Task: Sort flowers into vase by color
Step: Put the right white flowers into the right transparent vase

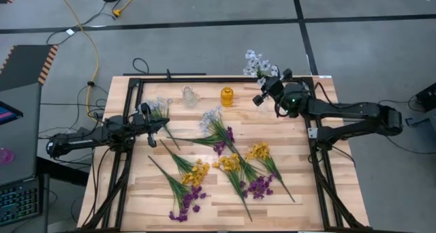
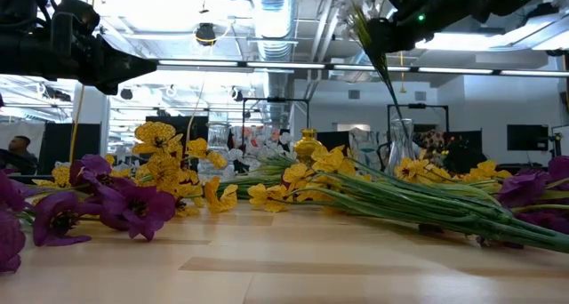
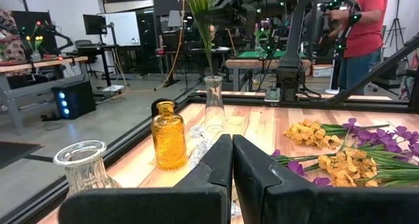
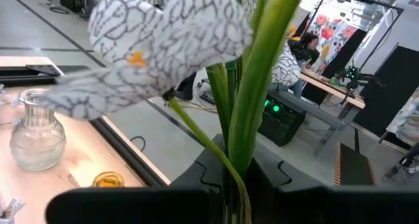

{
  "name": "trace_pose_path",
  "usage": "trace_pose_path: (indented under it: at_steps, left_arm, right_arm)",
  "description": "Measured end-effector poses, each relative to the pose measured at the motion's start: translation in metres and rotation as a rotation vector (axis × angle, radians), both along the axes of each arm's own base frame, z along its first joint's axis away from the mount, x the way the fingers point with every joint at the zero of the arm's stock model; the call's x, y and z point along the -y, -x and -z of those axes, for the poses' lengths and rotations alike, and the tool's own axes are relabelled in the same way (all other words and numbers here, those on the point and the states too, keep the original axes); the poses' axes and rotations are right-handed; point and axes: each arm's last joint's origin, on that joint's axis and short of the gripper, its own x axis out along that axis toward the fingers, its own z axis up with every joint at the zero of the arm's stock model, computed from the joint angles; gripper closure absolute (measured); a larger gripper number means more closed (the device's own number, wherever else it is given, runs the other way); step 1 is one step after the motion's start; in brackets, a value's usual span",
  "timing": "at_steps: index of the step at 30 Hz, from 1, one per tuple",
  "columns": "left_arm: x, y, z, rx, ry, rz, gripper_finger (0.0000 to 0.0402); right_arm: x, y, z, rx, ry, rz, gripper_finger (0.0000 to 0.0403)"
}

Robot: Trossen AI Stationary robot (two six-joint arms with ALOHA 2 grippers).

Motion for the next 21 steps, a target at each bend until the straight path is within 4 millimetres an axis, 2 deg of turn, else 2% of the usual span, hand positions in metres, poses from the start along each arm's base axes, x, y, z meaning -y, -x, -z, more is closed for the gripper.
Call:
trace_pose_path:
  at_steps: [13,21]
  left_arm:
    - [0.0,0.0,0.0,0.0,0.0,0.0,0.0401]
    - [0.0,0.0,0.0,0.0,0.0,0.0,0.0401]
  right_arm:
    - [-0.0002,0.0003,-0.0004,0.0,0.001,0.0,0.0341]
    - [0.0004,0.0012,-0.0002,-0.04,0.028,0.035,0.0317]
